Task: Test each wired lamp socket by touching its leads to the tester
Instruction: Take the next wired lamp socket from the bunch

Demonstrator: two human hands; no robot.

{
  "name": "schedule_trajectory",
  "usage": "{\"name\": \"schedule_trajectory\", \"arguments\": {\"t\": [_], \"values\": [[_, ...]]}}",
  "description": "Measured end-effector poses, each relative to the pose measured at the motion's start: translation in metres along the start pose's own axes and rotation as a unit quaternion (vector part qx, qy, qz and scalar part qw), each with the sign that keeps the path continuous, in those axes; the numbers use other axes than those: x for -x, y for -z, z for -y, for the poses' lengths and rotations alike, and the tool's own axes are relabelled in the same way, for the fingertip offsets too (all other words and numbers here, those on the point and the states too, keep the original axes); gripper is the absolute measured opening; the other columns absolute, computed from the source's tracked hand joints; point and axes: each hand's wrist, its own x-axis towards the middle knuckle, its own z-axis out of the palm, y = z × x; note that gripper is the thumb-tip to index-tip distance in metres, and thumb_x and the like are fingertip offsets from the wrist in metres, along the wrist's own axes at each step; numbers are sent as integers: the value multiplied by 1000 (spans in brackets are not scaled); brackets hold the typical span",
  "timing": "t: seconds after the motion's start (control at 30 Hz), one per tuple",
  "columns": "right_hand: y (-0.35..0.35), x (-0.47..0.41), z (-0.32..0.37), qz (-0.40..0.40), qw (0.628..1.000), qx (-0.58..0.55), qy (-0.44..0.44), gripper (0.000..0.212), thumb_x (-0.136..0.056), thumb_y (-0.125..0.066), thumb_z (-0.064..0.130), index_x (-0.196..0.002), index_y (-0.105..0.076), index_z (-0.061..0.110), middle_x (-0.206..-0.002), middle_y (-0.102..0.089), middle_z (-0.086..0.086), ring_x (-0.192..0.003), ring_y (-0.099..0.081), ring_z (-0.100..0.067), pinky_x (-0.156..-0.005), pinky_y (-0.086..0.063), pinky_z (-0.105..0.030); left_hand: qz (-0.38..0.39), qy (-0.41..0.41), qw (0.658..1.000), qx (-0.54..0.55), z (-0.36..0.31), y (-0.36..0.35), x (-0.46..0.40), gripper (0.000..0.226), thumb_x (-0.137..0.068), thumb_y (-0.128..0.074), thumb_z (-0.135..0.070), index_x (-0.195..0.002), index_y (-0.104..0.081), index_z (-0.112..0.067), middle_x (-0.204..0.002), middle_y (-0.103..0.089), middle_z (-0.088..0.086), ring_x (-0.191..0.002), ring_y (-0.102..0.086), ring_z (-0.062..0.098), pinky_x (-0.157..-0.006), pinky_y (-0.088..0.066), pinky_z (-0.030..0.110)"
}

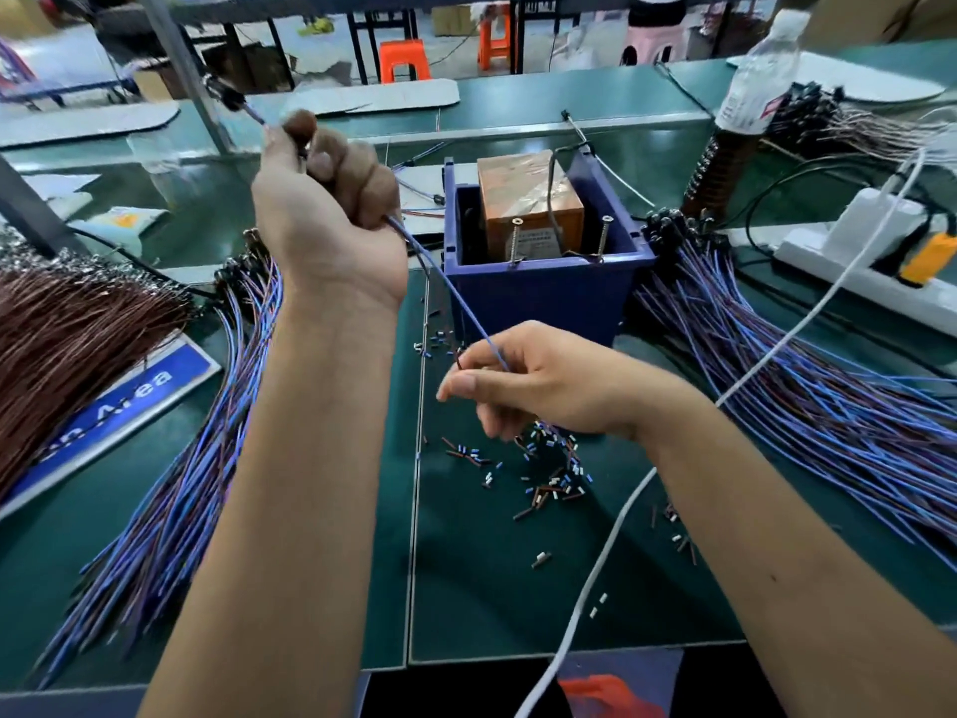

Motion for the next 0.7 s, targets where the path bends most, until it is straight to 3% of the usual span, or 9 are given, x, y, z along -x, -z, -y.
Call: {"name": "schedule_trajectory", "arguments": {"t": [0.1,0.23,0.3,0.37,0.47,0.53,0.7], "values": [[12,10,-1,-70,994,69,42,36,-106,-59,36,-82,-75,16,-61,-44,-3,-57,-40,-21,-55,-36,-41,-47,-4,999,-11,-7,5,-12,39,-112,-24,-13,-78,-43,-16,-55,-28,-6,-44,-15,8,-36,-13,21],[39,30,-14,-84,996,-13,34,36,-111,-49,25,-87,-70,7,-68,-61,-4,-60,-54,-16,-52,-47,-27,-58,-77,991,-97,-17,21,-19,35,-113,-30,-19,-81,-44,-15,-56,-29,-5,-46,-17,9,-40,-14,20],[50,36,-25,-104,994,-18,26,35,-110,-50,24,-92,-75,8,-66,-61,-4,-55,-50,-15,-48,-42,-23,-21,-140,972,-186,-17,28,-16,35,-112,-35,-22,-80,-46,-15,-57,-33,-4,-47,-21,11,-43,-16,22],[56,40,-37,-141,989,-36,30,31,-109,-53,22,-97,-79,11,-63,-58,-3,-49,-41,-12,-45,-33,-19,46,-233,917,-321,-7,32,-6,31,-110,-41,-24,-81,-48,-16,-61,-40,-3,-49,-29,13,-45,-22,27],[56,41,-49,-195,975,-96,39,26,-108,-55,17,-102,-79,10,-63,-58,-3,-48,-32,-11,-45,-24,-19,162,-358,759,-520,22,40,17,30,-107,-46,-18,-78,-52,-11,-63,-46,-5,-53,-39,16,-49,-29,30],[55,41,-54,-236,963,-125,47,25,-108,-55,15,-105,-79,11,-65,-60,-2,-49,-33,-11,-46,-24,-21,213,-387,688,-576,43,43,36,37,-107,-47,-20,-74,-54,-5,-59,-42,-6,-50,-37,14,-49,-30,31],[49,43,-63,-290,943,-147,71,20,-105,-60,10,-100,-79,11,-66,-63,-6,-48,-41,-10,-46,-29,-21,325,-352,639,-602,80,57,59,38,-110,-42,-24,-79,-54,-4,-70,-52,-1,-61,-47,24,-56,-41,41]]}}
